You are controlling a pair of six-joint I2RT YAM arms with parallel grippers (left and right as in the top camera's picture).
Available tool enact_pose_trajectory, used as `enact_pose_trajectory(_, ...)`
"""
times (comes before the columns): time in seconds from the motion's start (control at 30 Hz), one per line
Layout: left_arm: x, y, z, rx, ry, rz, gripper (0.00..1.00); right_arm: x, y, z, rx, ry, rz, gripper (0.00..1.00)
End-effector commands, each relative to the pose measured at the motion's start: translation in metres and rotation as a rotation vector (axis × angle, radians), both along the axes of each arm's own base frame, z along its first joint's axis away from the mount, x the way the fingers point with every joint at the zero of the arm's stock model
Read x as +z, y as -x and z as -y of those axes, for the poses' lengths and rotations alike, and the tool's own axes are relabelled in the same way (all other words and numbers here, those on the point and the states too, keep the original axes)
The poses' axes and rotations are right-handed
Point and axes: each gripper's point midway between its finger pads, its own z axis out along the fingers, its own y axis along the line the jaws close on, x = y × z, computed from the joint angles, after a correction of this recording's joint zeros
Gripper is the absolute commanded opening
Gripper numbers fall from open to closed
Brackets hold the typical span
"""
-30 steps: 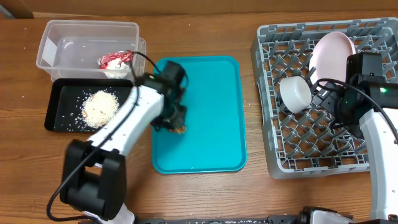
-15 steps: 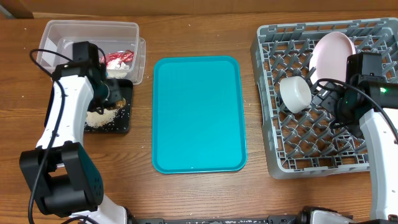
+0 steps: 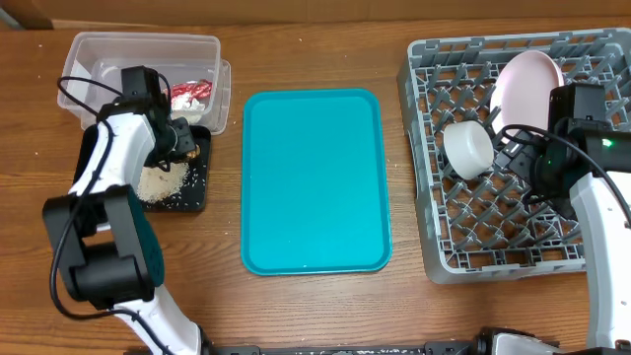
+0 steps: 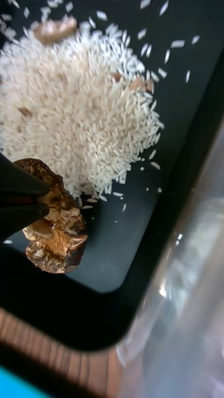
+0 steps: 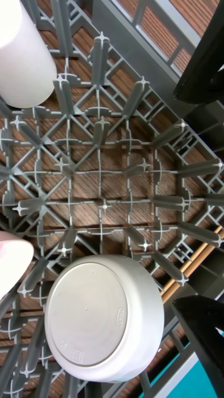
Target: Sort waste into correct bins and load items into the dishwasher
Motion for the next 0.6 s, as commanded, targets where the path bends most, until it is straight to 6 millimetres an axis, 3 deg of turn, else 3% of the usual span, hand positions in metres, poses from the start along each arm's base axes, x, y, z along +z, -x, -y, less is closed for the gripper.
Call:
enact_pose_trajectory(0.0, -0.013, -0.003, -0.002, 0.011, -0.003, -0.017, 0.06, 0.006, 0.0, 0.0, 0.012, 0.002, 0.021, 1.0)
enact_pose_trajectory(0.1, -0.013, -0.006, -0.002, 0.005, -0.003, -0.007, 0.07, 0.006, 0.0, 0.0, 0.012, 0.002, 0.022, 1.0)
enact_pose_trajectory(0.13, -0.012, -0.006, -0.002, 0.002, -0.004, -0.005, 0.14, 0.006, 0.0, 0.0, 0.012, 0.003, 0.022, 1.0)
enact_pose_trajectory(0.2, -0.009, -0.007, -0.002, 0.002, -0.004, -0.001, 0.42, 0.006, 0.0, 0.0, 0.012, 0.003, 0.022, 1.0)
enact_pose_trajectory(0.27, -0.002, -0.009, -0.002, 0.002, -0.005, 0.004, 0.48, 0.006, 0.0, 0.0, 0.012, 0.003, 0.022, 1.0)
enact_pose_trajectory(0.33, 0.016, -0.014, -0.003, -0.002, -0.009, 0.023, 0.49, 0.006, 0.0, 0.0, 0.012, 0.003, 0.022, 1.0)
enact_pose_trajectory(0.37, 0.038, -0.018, -0.001, -0.013, -0.009, 0.049, 0.49, 0.006, 0.0, 0.0, 0.013, 0.003, 0.022, 1.0)
enact_pose_trajectory(0.4, 0.045, -0.019, 0.001, -0.021, -0.009, 0.056, 0.5, 0.006, 0.0, 0.0, 0.012, 0.003, 0.022, 1.0)
enact_pose_trajectory(0.47, 0.08, -0.022, 0.015, -0.081, 0.014, 0.104, 0.49, 0.006, 0.0, 0.0, 0.012, 0.003, 0.023, 1.0)
enact_pose_trajectory(0.5, 0.103, -0.023, 0.034, -0.16, 0.05, 0.146, 0.49, 0.006, 0.0, 0.0, 0.013, 0.003, 0.024, 1.0)
enact_pose_trajectory(0.57, 0.129, -0.018, 0.068, -0.324, 0.092, 0.202, 0.45, 0.006, -0.001, 0.0, 0.012, 0.004, 0.026, 1.0)
